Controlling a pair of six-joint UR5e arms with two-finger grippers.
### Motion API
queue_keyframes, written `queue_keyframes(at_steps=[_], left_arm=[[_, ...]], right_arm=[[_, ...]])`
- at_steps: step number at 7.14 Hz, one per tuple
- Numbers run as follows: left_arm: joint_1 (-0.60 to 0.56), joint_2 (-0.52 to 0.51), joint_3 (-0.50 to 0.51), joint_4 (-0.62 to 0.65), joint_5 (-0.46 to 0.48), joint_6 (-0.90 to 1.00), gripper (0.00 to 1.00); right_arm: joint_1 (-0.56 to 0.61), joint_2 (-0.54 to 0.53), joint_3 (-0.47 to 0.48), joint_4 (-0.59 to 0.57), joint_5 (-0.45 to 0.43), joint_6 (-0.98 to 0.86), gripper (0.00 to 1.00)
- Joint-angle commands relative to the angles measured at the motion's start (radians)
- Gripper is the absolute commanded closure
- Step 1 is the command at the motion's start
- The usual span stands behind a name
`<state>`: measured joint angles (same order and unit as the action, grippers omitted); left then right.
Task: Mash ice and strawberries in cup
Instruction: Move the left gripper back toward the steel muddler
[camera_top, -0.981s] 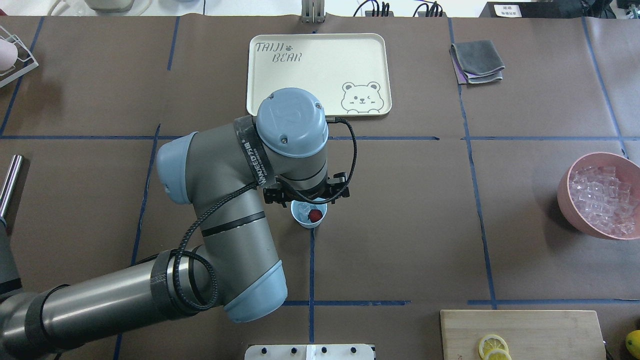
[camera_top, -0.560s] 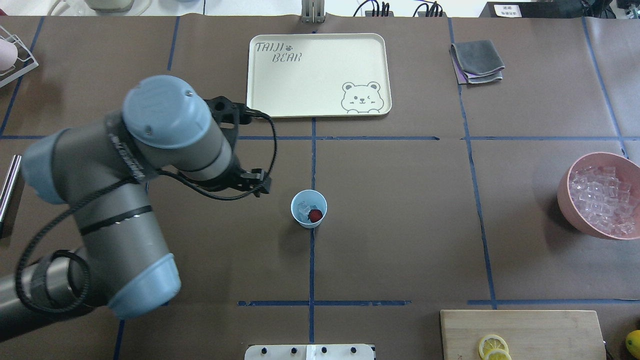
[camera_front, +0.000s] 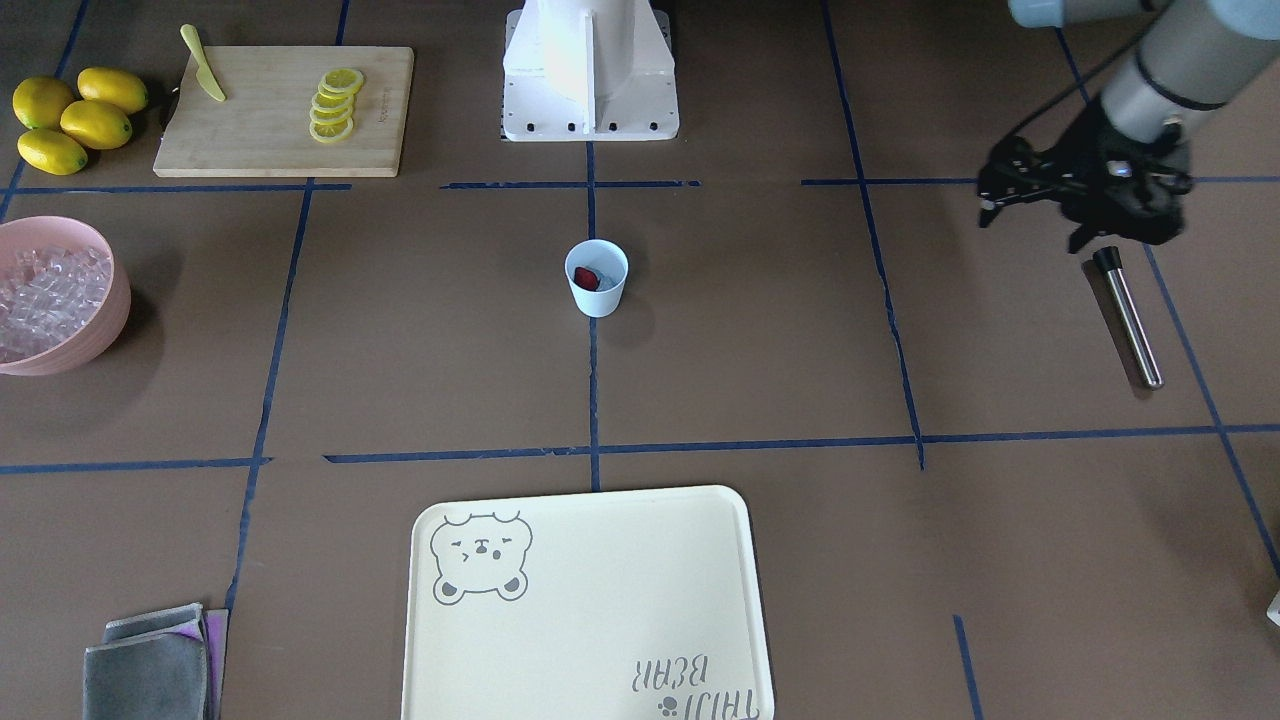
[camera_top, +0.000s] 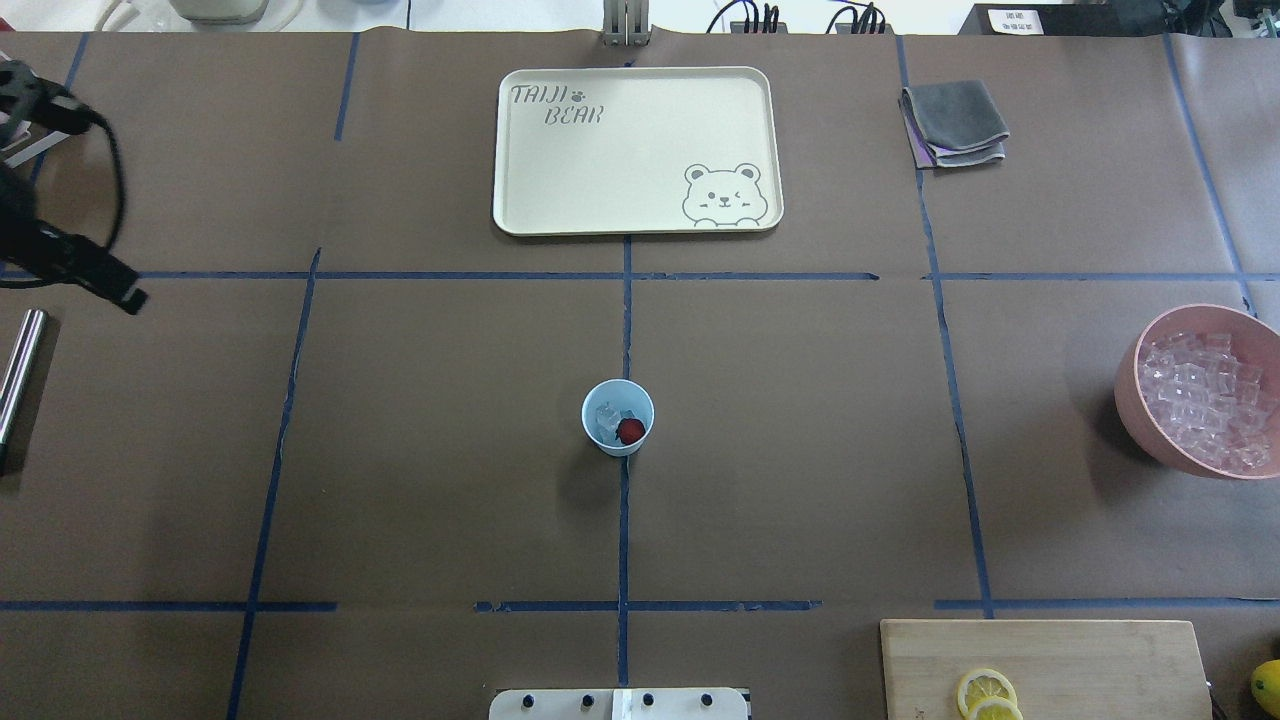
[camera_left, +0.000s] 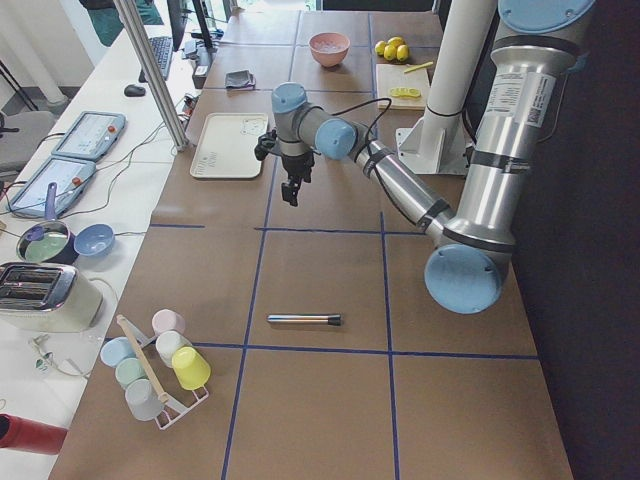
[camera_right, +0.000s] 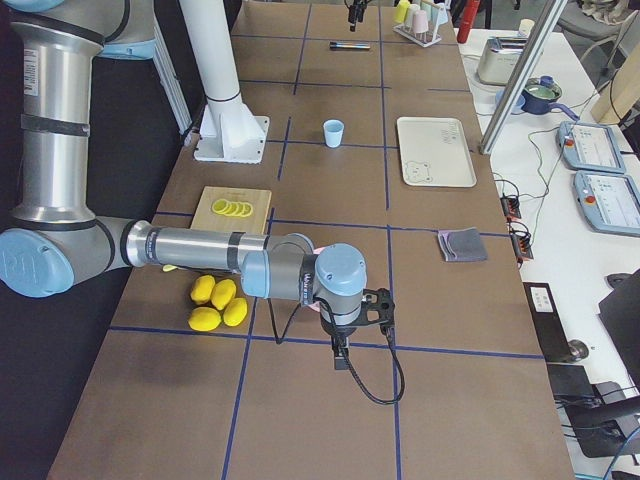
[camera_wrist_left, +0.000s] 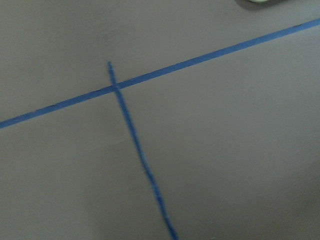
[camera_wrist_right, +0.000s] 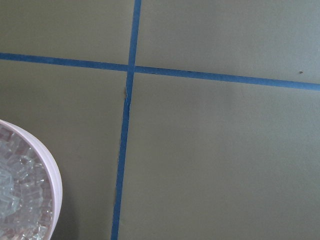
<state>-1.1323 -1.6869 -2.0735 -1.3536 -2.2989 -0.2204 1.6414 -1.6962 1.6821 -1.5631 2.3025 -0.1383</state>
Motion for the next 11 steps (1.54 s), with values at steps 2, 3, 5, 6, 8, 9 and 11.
queue_keyframes(at_steps=[2, 3, 5, 6, 8, 9, 11], left_arm=[[-0.124, 0.216, 0.027, -0.01, -0.024, 0.193, 0.0], [-0.124, 0.222, 0.073, -0.013, -0.024, 0.175, 0.0], [-0.123, 0.222, 0.191, -0.188, -0.025, 0.121, 0.0], [-0.123, 0.222, 0.269, -0.311, -0.025, 0.066, 0.0], [-0.116, 0.213, 0.46, -0.593, -0.022, -0.057, 0.0], [-0.112, 0.201, 0.519, -0.677, -0.022, -0.126, 0.01], [-0.098, 0.138, 0.608, -0.714, -0.02, -0.159, 0.02]], right_arm=[[0.0, 0.001, 0.001, 0.002, 0.0, 0.0, 0.01], [0.0, 0.0, 0.001, 0.002, 0.0, -0.001, 0.01], [0.0, 0.001, 0.002, 0.002, 0.0, -0.001, 0.01], [0.0, 0.0, 0.007, 0.0, 0.0, -0.001, 0.01], [0.0, 0.0, 0.007, 0.002, 0.0, -0.001, 0.01], [0.0, 0.0, 0.008, 0.002, 0.0, -0.003, 0.01], [0.0, 0.0, 0.011, 0.0, 0.0, -0.003, 0.01]])
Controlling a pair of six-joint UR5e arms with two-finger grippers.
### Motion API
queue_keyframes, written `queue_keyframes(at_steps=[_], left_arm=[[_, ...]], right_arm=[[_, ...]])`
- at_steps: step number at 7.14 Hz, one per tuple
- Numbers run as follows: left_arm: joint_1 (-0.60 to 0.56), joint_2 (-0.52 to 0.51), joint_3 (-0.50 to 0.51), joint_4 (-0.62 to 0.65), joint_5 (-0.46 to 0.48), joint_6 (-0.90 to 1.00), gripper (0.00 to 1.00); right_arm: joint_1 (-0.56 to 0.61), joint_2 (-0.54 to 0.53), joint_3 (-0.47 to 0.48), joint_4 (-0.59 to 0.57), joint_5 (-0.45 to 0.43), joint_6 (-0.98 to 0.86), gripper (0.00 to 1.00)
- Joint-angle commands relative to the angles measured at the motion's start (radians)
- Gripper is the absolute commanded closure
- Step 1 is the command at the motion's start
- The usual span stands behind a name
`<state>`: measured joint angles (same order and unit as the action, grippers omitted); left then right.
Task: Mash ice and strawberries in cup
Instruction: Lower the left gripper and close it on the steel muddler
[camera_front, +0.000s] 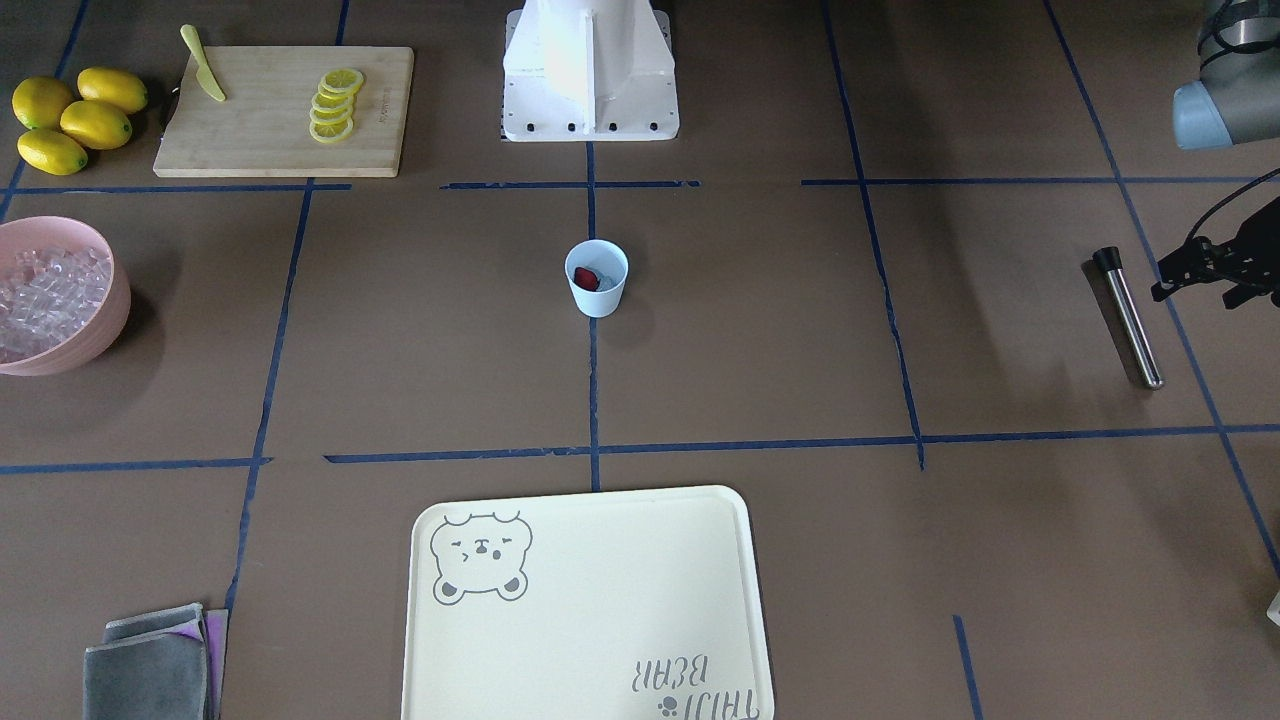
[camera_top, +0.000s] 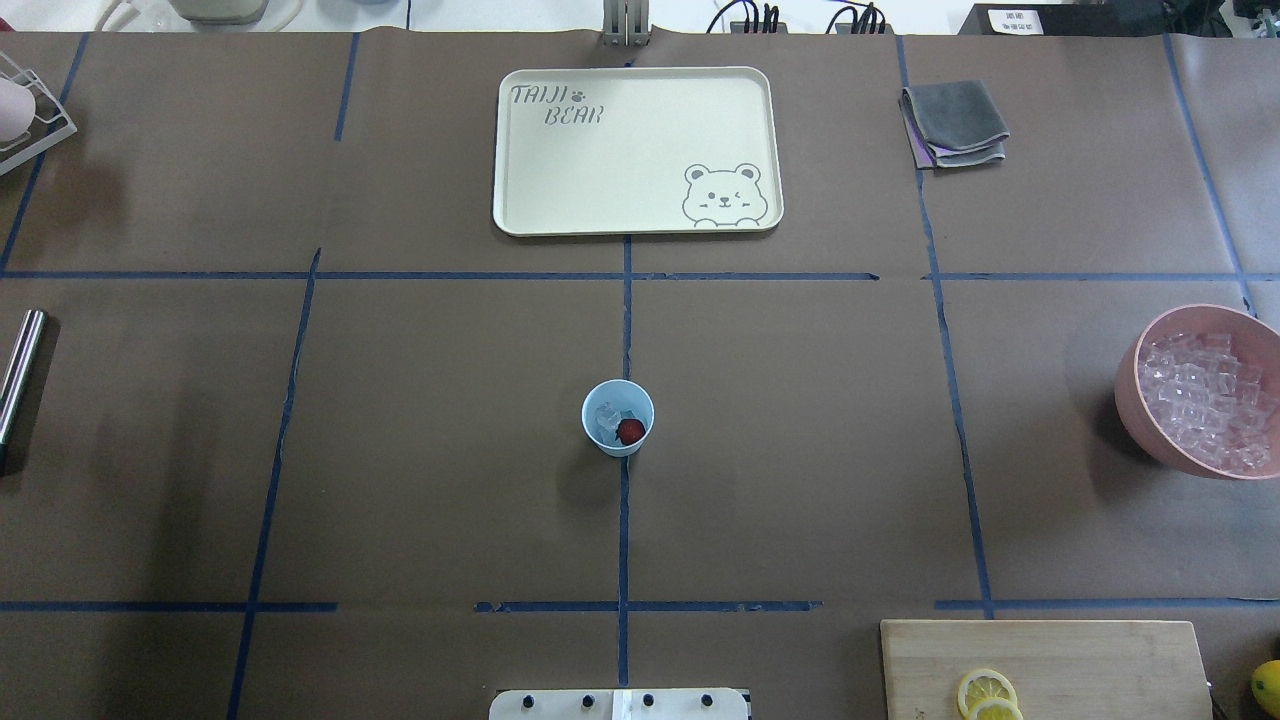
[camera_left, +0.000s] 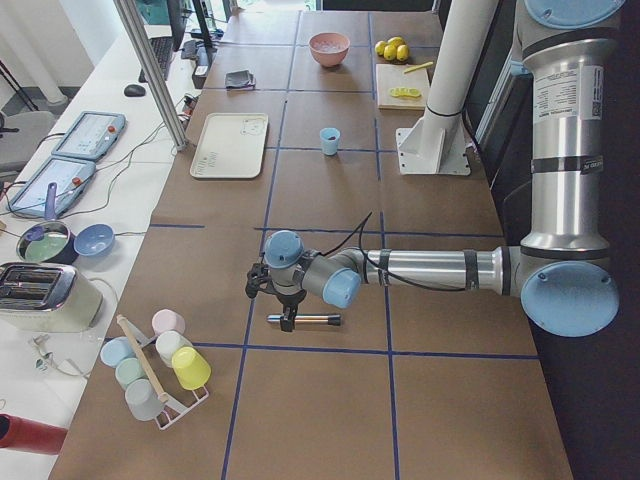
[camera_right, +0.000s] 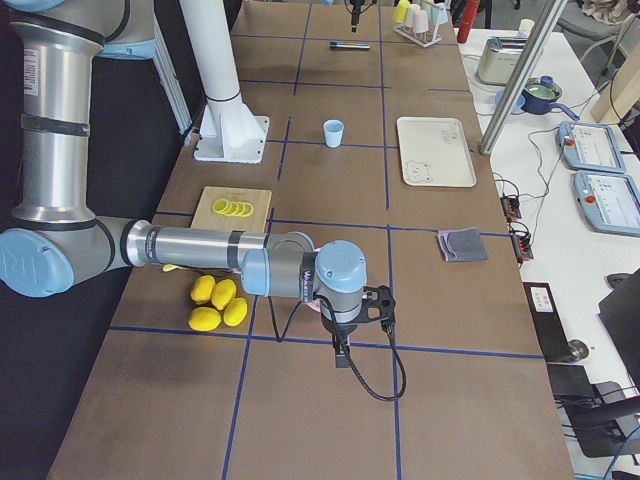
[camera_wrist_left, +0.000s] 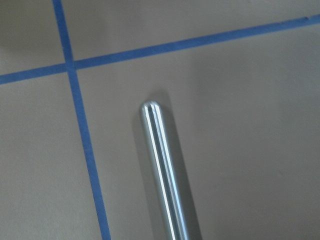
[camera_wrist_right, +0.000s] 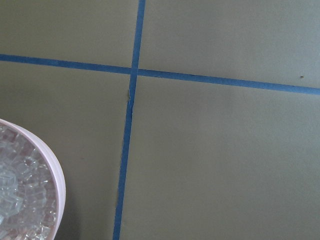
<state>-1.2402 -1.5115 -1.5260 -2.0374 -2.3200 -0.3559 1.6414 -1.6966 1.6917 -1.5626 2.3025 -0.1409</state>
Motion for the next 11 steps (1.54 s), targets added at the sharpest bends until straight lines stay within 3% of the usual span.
queue_keyframes(at_steps=[1, 4, 8, 9, 11], left_arm=[[0.022, -0.062, 0.09, -0.032, 0.017, -0.024, 0.02], [0.053, -0.085, 0.18, -0.128, 0.067, -0.069, 0.06], [0.107, -0.087, 0.202, -0.191, 0.068, -0.143, 0.13], [0.108, -0.087, 0.207, -0.191, 0.068, -0.143, 0.24], [0.113, -0.087, 0.21, -0.193, 0.068, -0.143, 0.63]], right_arm=[[0.0, -0.002, 0.003, -0.001, 0.0, 0.0, 0.01], [0.0, 0.001, 0.003, -0.001, 0.0, 0.007, 0.01], [0.0, 0.002, 0.003, -0.001, 0.0, 0.007, 0.01], [0.0, 0.0, 0.003, -0.001, 0.0, 0.007, 0.01], [0.0, 0.0, 0.002, -0.001, 0.0, 0.007, 0.01]])
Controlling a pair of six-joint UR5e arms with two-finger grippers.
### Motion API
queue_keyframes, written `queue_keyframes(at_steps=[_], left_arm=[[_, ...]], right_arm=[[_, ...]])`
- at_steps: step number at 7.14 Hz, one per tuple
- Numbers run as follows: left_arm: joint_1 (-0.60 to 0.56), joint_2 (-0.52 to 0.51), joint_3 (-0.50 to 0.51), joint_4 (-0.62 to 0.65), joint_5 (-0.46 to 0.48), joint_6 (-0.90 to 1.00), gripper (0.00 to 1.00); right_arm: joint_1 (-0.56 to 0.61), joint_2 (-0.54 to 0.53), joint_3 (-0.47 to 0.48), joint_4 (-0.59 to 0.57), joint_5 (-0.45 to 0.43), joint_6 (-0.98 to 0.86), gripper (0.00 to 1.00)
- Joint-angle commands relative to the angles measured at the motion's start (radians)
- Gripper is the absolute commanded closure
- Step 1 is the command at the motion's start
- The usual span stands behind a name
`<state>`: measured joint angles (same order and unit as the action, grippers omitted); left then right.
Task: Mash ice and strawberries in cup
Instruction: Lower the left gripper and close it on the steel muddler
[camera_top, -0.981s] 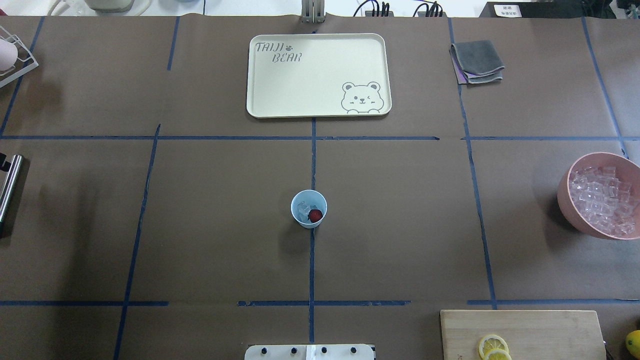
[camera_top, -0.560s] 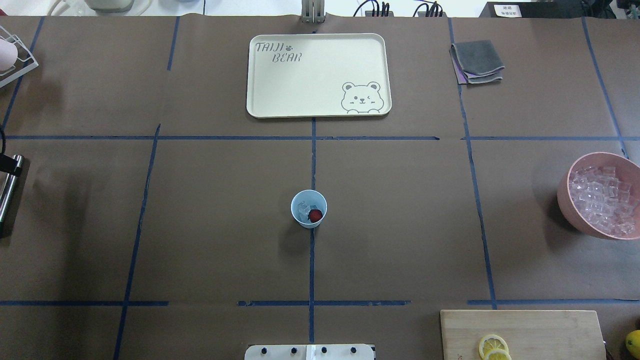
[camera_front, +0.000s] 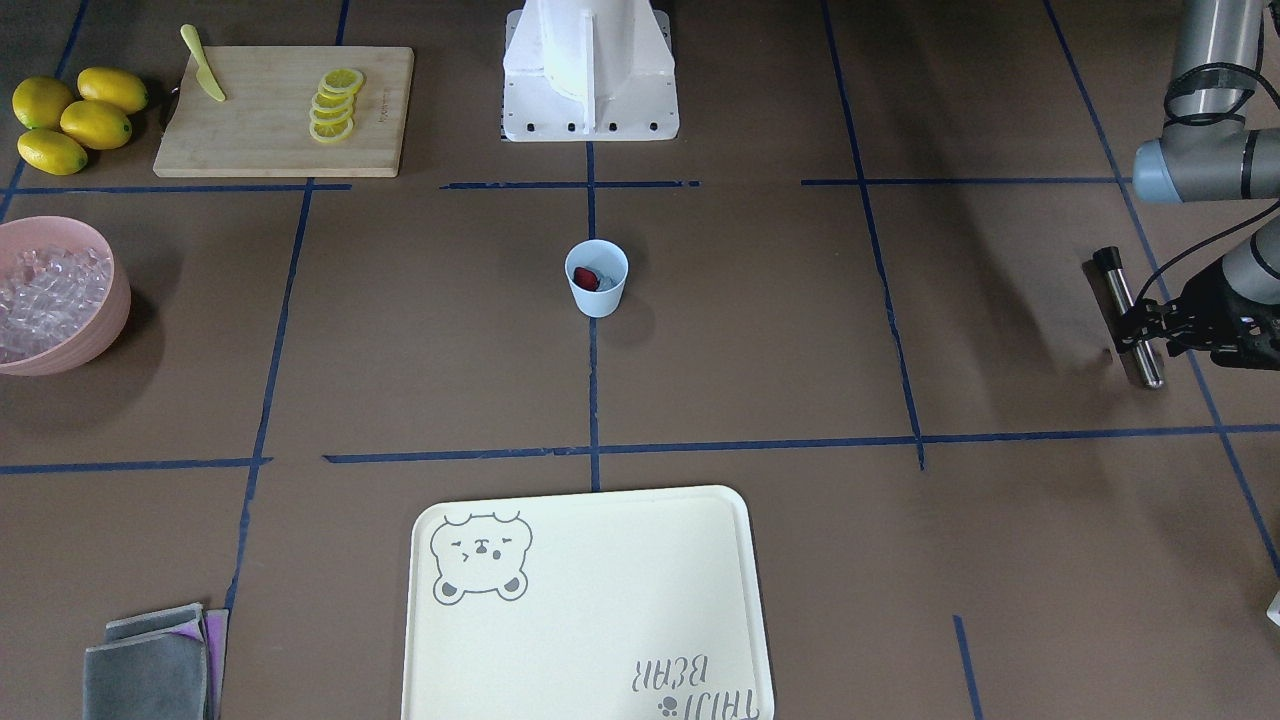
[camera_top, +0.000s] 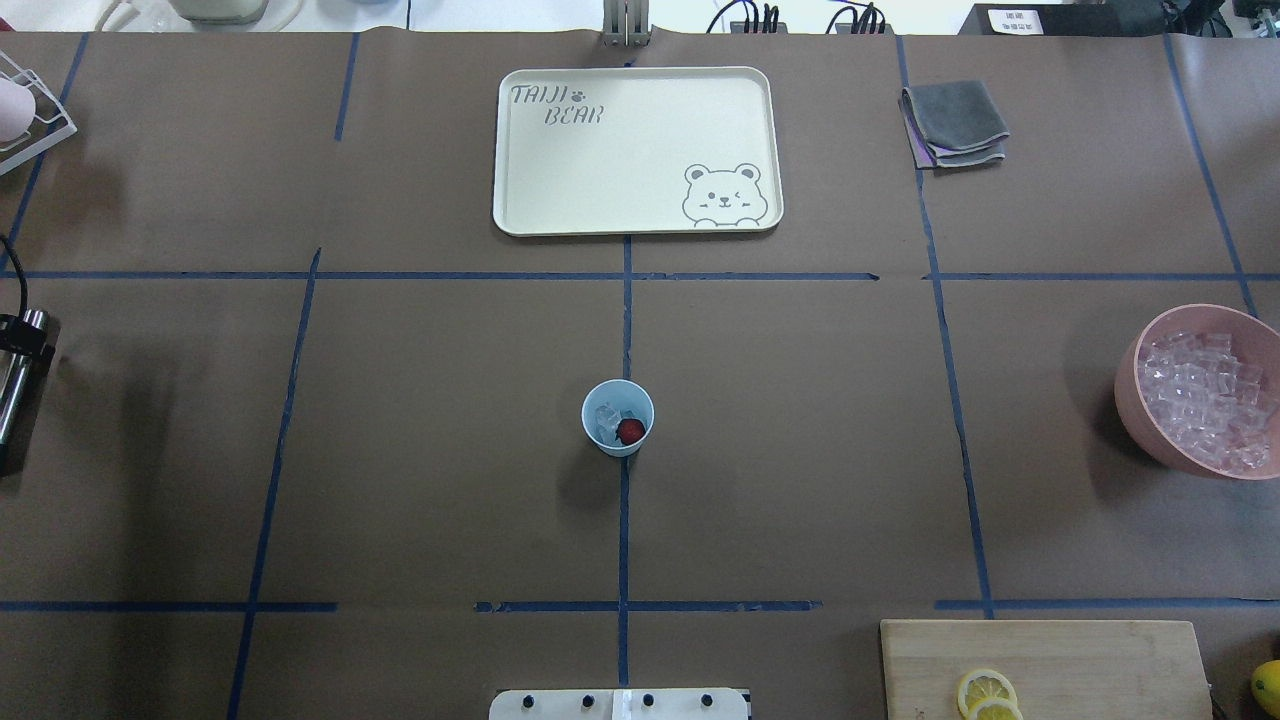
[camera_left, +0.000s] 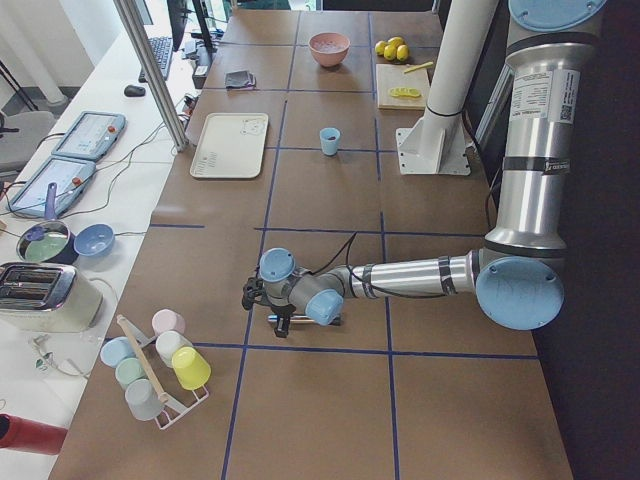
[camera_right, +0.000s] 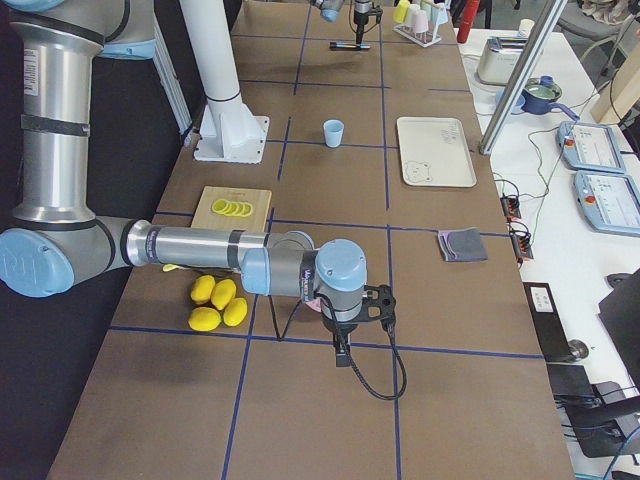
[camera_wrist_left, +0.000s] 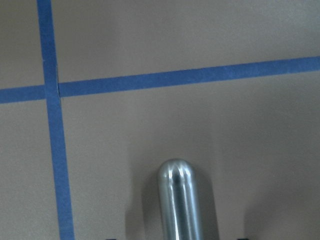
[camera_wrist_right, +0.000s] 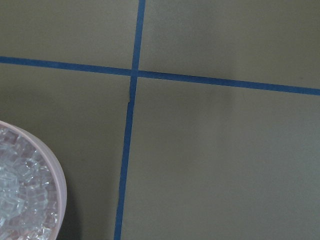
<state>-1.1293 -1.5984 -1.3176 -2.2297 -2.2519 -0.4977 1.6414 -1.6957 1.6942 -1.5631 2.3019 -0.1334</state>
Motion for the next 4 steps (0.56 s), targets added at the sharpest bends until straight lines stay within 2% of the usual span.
queue_keyframes(at_steps=[1, 2, 4], left_arm=[[0.002, 0.0, -0.005, -0.001, -0.002, -0.001, 0.9], [0.002, 0.0, -0.029, -0.002, -0.006, -0.004, 1.0], [0.0, -0.023, -0.162, -0.002, -0.002, 0.004, 1.0]], right_arm=[[0.0, 0.001, 0.001, 0.0, 0.001, 0.0, 0.01], [0.0, 0.001, 0.001, 0.0, 0.001, 0.0, 0.01], [0.0, 0.001, 0.001, 0.0, 0.001, 0.003, 0.01]])
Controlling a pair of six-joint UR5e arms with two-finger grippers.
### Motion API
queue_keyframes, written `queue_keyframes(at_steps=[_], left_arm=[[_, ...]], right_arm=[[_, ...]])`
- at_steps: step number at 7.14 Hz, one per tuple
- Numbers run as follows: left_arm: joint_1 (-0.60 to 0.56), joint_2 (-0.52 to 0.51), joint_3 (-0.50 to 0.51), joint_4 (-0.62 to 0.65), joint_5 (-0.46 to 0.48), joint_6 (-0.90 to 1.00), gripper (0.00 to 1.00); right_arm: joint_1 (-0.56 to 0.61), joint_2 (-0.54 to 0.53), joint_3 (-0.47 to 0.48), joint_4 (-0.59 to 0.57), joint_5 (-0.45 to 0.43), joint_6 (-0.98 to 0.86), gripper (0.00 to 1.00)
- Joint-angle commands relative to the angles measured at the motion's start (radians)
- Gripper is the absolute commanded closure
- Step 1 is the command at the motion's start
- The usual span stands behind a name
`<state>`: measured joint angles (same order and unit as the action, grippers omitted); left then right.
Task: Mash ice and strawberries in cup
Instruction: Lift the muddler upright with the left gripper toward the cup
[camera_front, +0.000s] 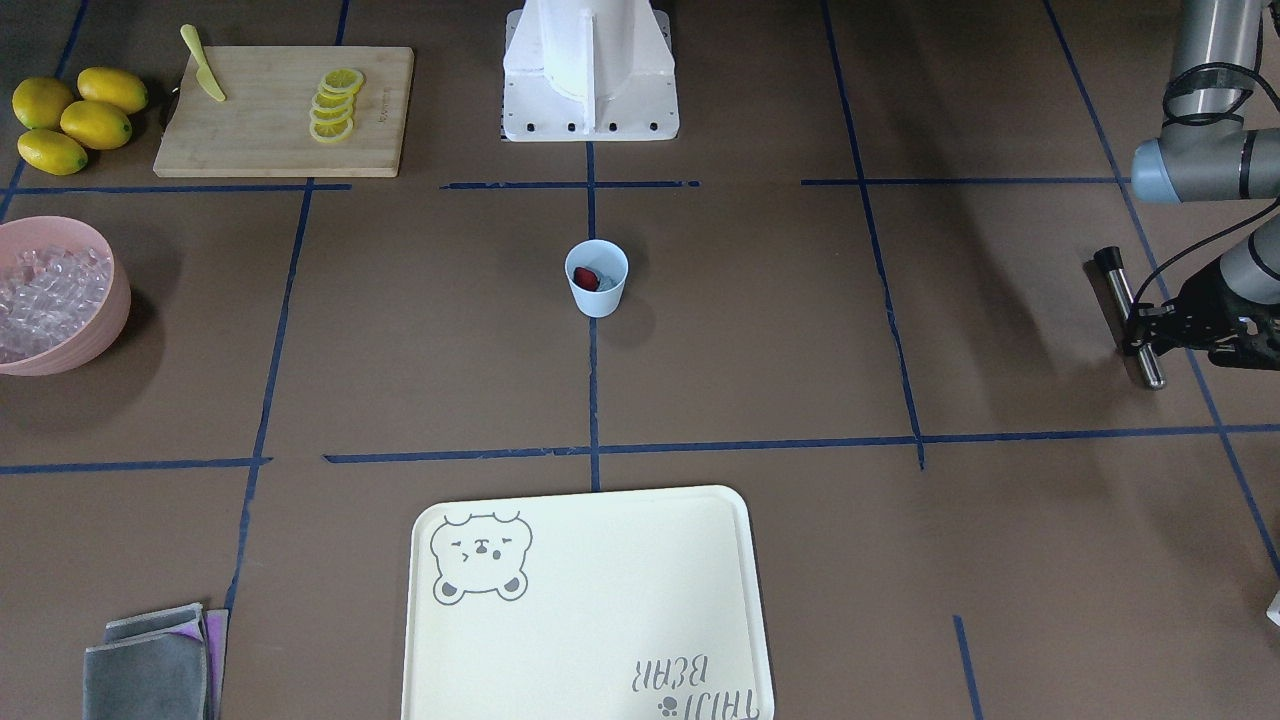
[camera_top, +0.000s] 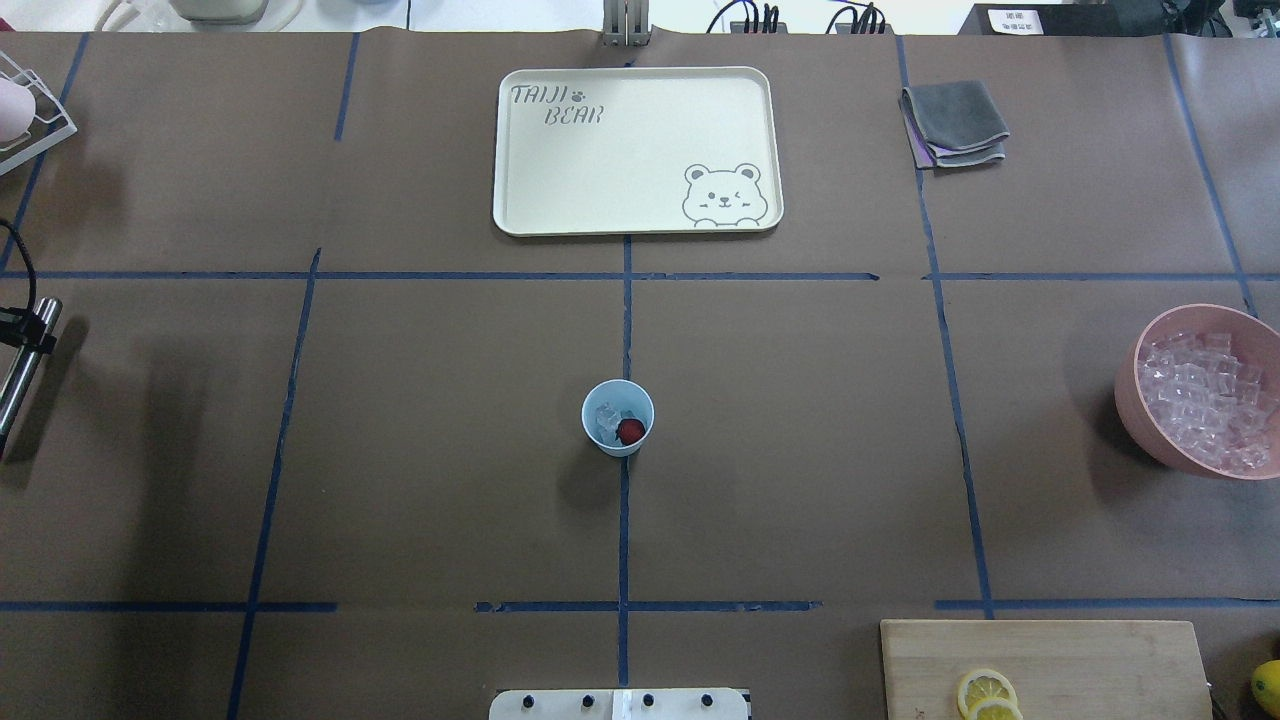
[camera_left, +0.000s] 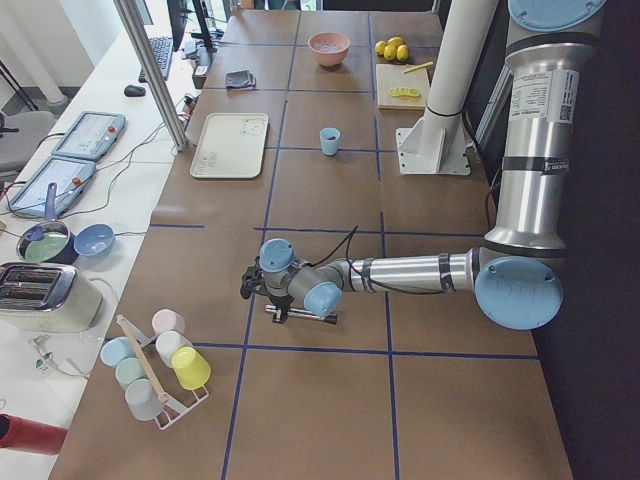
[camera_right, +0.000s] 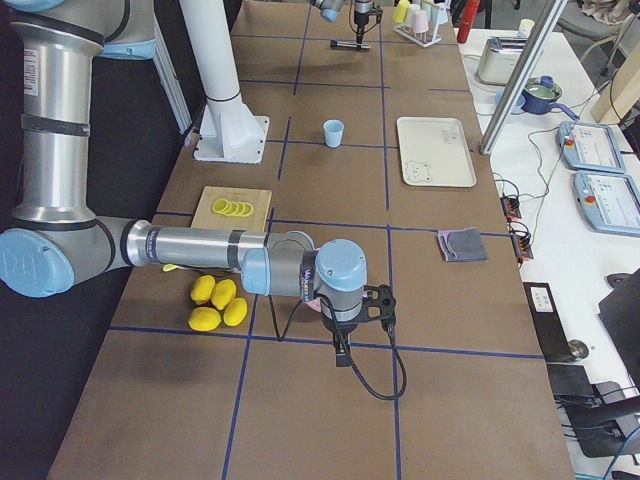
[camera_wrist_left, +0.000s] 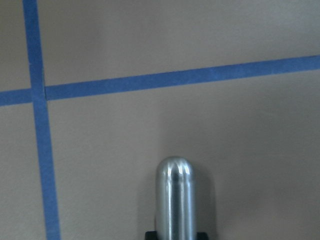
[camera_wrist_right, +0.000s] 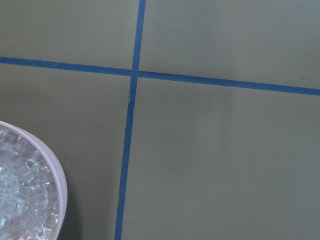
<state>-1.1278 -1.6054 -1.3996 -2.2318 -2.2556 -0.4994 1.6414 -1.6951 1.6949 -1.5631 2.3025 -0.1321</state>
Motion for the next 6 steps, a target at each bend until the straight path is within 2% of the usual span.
queue_keyframes(at_steps=[1, 3, 4, 5, 6], left_arm=[[-0.001, -0.033, -0.181, -0.04, 0.002, 0.015, 1.0], [0.002, -0.172, -0.202, -0.237, -0.004, -0.001, 0.98], [0.084, -0.268, -0.187, -0.3, 0.001, -0.004, 0.98], [0.158, -0.319, -0.199, -0.352, 0.023, -0.013, 0.98], [0.177, -0.344, -0.199, -0.449, 0.072, -0.014, 1.0]], right_arm=[[0.0, 0.0, 0.002, 0.0, 0.0, 0.002, 0.01], [0.0, 0.0, 0.002, 0.0, 0.0, 0.0, 0.01], [0.0, 0.0, 0.003, 0.0, 0.002, 0.0, 0.01], [0.0, 0.0, 0.009, 0.0, 0.002, 0.002, 0.01], [0.0, 0.0, 0.014, -0.002, 0.003, 0.002, 0.01]])
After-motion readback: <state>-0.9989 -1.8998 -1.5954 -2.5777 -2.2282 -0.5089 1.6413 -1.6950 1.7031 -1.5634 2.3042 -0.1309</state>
